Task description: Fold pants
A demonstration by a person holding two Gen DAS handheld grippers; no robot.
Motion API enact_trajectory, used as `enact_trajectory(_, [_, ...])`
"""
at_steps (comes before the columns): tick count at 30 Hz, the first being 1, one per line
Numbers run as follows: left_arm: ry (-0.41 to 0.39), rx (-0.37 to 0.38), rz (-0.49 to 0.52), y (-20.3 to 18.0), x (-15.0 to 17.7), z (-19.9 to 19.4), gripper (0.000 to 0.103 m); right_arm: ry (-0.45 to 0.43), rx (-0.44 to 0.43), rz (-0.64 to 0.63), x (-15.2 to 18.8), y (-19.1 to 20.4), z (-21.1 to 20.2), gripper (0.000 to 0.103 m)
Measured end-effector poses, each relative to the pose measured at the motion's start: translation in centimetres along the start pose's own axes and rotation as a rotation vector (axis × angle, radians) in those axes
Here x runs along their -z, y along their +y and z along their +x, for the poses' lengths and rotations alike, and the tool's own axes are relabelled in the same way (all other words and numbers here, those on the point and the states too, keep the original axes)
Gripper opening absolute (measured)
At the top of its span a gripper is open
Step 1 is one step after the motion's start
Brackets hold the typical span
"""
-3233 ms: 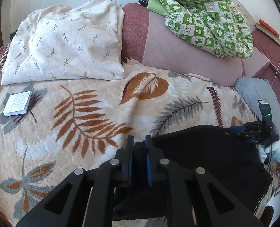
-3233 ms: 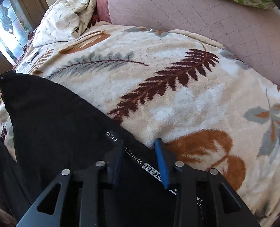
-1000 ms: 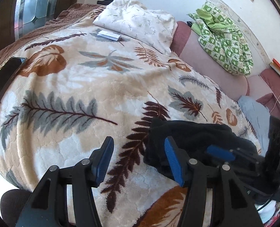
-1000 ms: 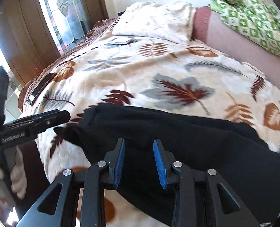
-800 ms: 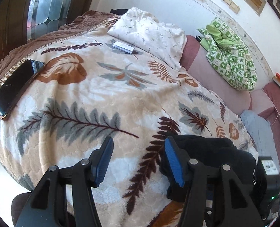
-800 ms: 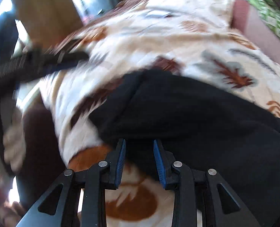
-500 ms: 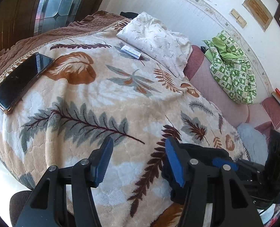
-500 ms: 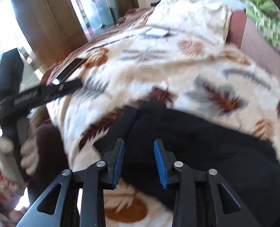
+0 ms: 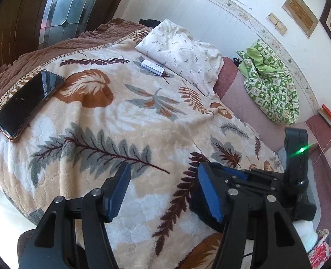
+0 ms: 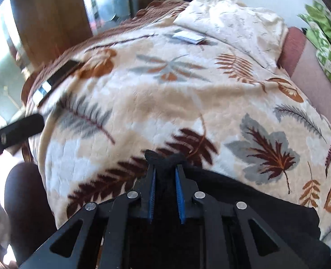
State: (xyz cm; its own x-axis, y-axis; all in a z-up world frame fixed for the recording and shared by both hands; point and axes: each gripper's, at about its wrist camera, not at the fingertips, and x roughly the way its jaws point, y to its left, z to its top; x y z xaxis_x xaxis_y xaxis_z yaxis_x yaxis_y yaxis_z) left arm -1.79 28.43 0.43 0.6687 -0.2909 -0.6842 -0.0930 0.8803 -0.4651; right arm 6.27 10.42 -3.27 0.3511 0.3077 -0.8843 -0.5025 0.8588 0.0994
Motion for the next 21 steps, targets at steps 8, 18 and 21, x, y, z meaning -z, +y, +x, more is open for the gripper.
enact_trajectory(8, [0.031,-0.004,-0.001,0.2,0.4,0.4,0.062,0.061,-0.002,0.023,-1.7,0.4,3.4,0.039])
enact_trajectory(18, [0.082,0.079,0.1,-5.7,0.4,2.8,0.072,-0.147,0.103,0.216,2.4,-7.6,-6.4,0.049])
enact_trajectory(21, [0.168,0.082,0.198,-9.0,2.2,6.0,0.074,-0.067,0.196,0.269,6.5,-10.8,-5.9,0.049])
